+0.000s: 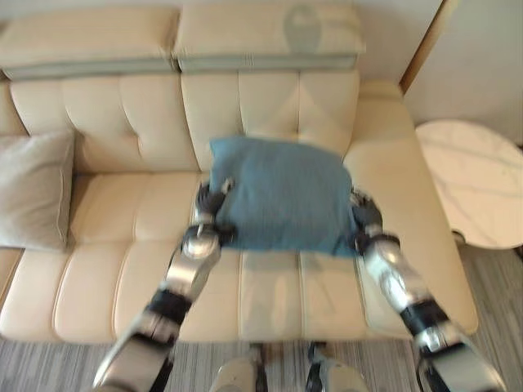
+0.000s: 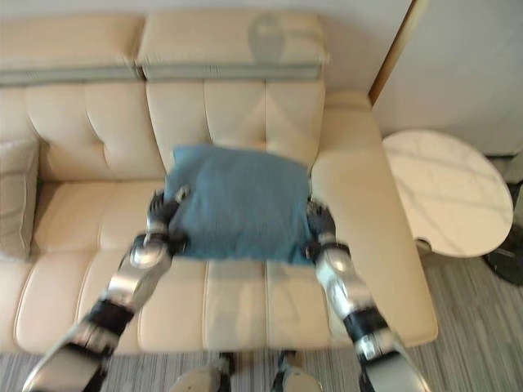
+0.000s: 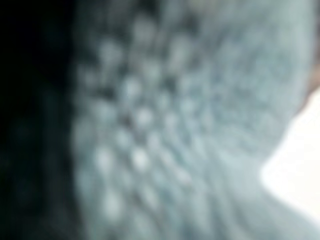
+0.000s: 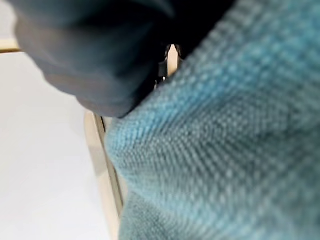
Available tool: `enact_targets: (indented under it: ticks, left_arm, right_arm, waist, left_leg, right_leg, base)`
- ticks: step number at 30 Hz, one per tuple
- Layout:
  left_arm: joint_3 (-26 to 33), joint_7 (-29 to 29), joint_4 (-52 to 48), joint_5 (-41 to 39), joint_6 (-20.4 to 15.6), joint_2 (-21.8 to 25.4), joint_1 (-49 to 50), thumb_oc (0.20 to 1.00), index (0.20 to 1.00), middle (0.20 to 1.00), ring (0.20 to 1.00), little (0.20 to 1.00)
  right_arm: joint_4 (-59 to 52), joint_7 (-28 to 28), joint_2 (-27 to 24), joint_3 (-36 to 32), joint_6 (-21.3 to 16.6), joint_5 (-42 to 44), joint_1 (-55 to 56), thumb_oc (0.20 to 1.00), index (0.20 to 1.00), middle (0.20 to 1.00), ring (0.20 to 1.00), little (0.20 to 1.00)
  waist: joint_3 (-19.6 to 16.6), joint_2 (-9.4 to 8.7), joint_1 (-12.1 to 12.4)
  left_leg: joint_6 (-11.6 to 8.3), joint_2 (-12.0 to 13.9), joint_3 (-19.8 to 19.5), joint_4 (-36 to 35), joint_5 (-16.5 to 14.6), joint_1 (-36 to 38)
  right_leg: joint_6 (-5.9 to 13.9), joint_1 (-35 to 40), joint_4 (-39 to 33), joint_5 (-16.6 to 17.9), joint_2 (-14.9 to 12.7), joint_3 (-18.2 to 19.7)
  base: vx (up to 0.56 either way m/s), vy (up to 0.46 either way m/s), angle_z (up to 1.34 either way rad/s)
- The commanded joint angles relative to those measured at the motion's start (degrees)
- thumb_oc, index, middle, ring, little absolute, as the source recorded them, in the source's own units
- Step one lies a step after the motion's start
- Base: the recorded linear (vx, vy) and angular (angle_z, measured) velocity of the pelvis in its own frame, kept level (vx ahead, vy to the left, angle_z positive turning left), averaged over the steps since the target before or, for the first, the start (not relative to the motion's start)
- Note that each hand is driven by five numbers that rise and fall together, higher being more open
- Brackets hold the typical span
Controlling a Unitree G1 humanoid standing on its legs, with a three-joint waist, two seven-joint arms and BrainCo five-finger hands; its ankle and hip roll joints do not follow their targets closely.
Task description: Pick up all the scattered cushions and arrange them neatly on the sofa.
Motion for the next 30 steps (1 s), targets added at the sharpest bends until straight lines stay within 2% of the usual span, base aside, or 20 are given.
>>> enact_targets:
  ticks: [1,3,5,6,7,8,9,10,12,13,17,24,30]
  left_arm:
    - [-4.7,2.4,-3.5,5.9,-9.9,-1.7,-13.8,0.200,0.200,0.200,0.200,0.200]
    - [-7.1,5.0,3.1,7.9,-9.8,-1.0,-22.4,0.200,0.200,0.200,0.200,0.200]
    - [-7.6,6.2,5.8,8.9,-9.5,-0.9,-24.9,0.200,0.200,0.200,0.200,0.200]
    - [-9.0,9.2,12.5,12.1,-7.6,-0.8,-29.4,0.200,0.200,0.200,0.200,0.200]
    - [-9.1,9.2,12.7,12.1,-7.7,-0.8,-29.6,0.200,0.200,0.200,0.200,0.200]
    - [-10.8,9.4,20.2,13.9,-6.0,-0.2,-33.2,0.464,0.464,0.464,0.464,0.464]
    - [-10.8,9.4,20.4,13.8,-6.0,-0.2,-33.5,0.564,0.564,0.564,0.564,0.564]
    - [-12.8,9.6,27.3,15.7,-4.4,1.2,-36.5,1.000,1.000,1.000,1.000,1.000]
    - [-13.3,9.5,29.4,16.4,-3.9,1.7,-37.2,1.000,1.000,1.000,1.000,1.000]
    - [-14.4,10.9,32.4,18.8,-2.1,2.4,-37.7,1.000,1.000,1.000,1.000,1.000]
    - [-13.3,11.4,36.1,19.8,-0.5,2.7,-37.2,1.000,1.000,1.000,1.000,1.000]
    - [-11.0,9.1,37.9,19.1,-0.7,2.8,-33.2,1.000,1.000,1.000,1.000,1.000]
    - [-4.9,2.1,35.4,12.6,-1.4,2.6,-21.2,1.000,1.000,1.000,1.000,1.000]
  right_arm:
    - [-5.0,-1.3,3.9,4.3,-8.3,-2.5,-12.6,0.200,0.200,0.200,0.200,0.200]
    - [0.4,-5.8,1.9,4.6,-9.5,-6.9,-20.4,0.200,0.200,0.200,0.200,0.200]
    - [2.8,-7.3,1.5,4.6,-9.8,-8.0,-22.6,0.200,0.200,0.200,0.200,0.200]
    - [9.1,-10.6,1.1,5.7,-10.0,-10.2,-26.8,0.200,0.200,0.200,0.200,0.200]
    - [9.2,-10.5,1.1,5.6,-10.1,-10.2,-27.1,0.366,0.366,0.366,0.366,0.366]
    - [17.6,-11.4,0.9,6.7,-8.8,-9.7,-31.1,1.000,1.000,1.000,1.000,1.000]
    - [17.8,-11.3,0.9,6.7,-8.9,-9.6,-31.3,1.000,1.000,1.000,1.000,1.000]
    - [24.5,-13.4,0.7,8.4,-7.3,-12.2,-34.1,1.000,1.000,1.000,1.000,1.000]
    - [26.2,-14.0,0.5,8.7,-6.7,-13.7,-35.0,1.000,1.000,1.000,1.000,1.000]
    - [31.0,-18.9,1.0,7.8,-5.0,-16.5,-35.0,1.000,1.000,1.000,1.000,1.000]
    - [32.8,-20.8,2.5,7.2,-3.4,-19.3,-33.6,1.000,1.000,1.000,1.000,1.000]
    - [34.0,-18.5,2.8,7.9,-2.3,-21.8,-30.0,1.000,1.000,1.000,1.000,1.000]
    - [29.9,-14.0,3.4,3.7,-2.8,-18.4,-19.5,1.000,1.000,1.000,1.000,1.000]
  waist:
    - [3.3,-0.66,-0.6]
    - [4.2,-0.07,-1.1]
    - [4.2,0.09,-1.3]
    - [4.9,0.28,-1.5]
    - [4.8,0.27,-1.6]
    - [5.6,0.34,-1.6]
    - [5.5,0.34,-1.7]
    - [6.2,0.30,-1.8]
    - [6.5,0.35,-1.7]
    - [7.0,0.65,-1.8]
    - [7.6,0.76,-2.1]
    - [7.4,0.43,-2.5]
    - [6.9,0.01,-2.7]
  left_leg:
    - [-1.34,-0.9,-5.2,3.7,-6.1,-2.0]
    - [-1.58,-1.1,-5.6,5.5,-5.9,-6.4]
    - [-1.58,-1.1,-5.7,5.8,-5.6,-8.0]
    - [-1.88,-1.1,-5.6,6.3,-5.3,-10.0]
    - [-1.83,-1.1,-5.6,6.3,-5.2,-10.4]
    - [-1.98,-1.1,-5.6,6.8,-4.9,-11.8]
    - [-1.93,-1.1,-5.6,6.8,-4.8,-12.1]
    - [-2.06,-1.1,-5.6,7.0,-4.7,-12.9]
    - [-2.04,-1.1,-5.5,7.2,-4.7,-13.4]
    - [-2.01,-1.2,-5.6,7.1,-4.6,-13.8]
    - [-1.91,-1.4,-5.7,7.1,-4.6,-13.7]
    - [-1.76,-1.7,-5.7,6.5,-4.9,-11.8]
    - [-1.68,-1.6,-5.2,4.8,-5.9,-5.7]
  right_leg:
    - [3.39,-0.9,7.9,-12.8,-1.9,0.9]
    - [3.54,-5.1,9.4,-12.7,-2.3,1.7]
    - [3.53,-6.6,9.7,-12.4,-2.3,1.9]
    - [3.71,-8.6,10.3,-12.4,-2.4,2.2]
    - [3.68,-9.0,10.2,-12.3,-2.4,2.2]
    - [3.81,-10.5,10.7,-12.1,-2.5,2.5]
    - [3.78,-10.7,10.6,-11.9,-2.5,2.5]
    - [3.89,-11.7,10.7,-11.8,-2.3,2.9]
    - [3.87,-12.1,10.6,-11.7,-2.3,3.0]
    - [3.96,-12.4,10.3,-11.4,-2.2,2.9]
    - [4.01,-12.1,9.9,-11.0,-2.1,3.3]
    - [3.91,-10.1,8.8,-10.7,-2.0,3.3]
    - [3.94,-4.2,7.3,-10.9,-1.6,3.4]
  base:
    - [0.00,0.000,0.00]
    - [0.00,0.000,0.00]
    - [0.00,0.014,0.02]
    - [-0.02,0.024,0.04]
    - [-0.02,0.033,0.03]
    - [0.00,0.000,0.00]
    - [0.00,0.000,0.00]
    - [0.00,0.000,0.00]
    - [0.00,0.000,0.00]
    - [0.00,0.000,0.00]
    - [0.01,0.007,0.00]
    - [0.00,0.000,0.00]
    - [0.04,0.016,0.00]
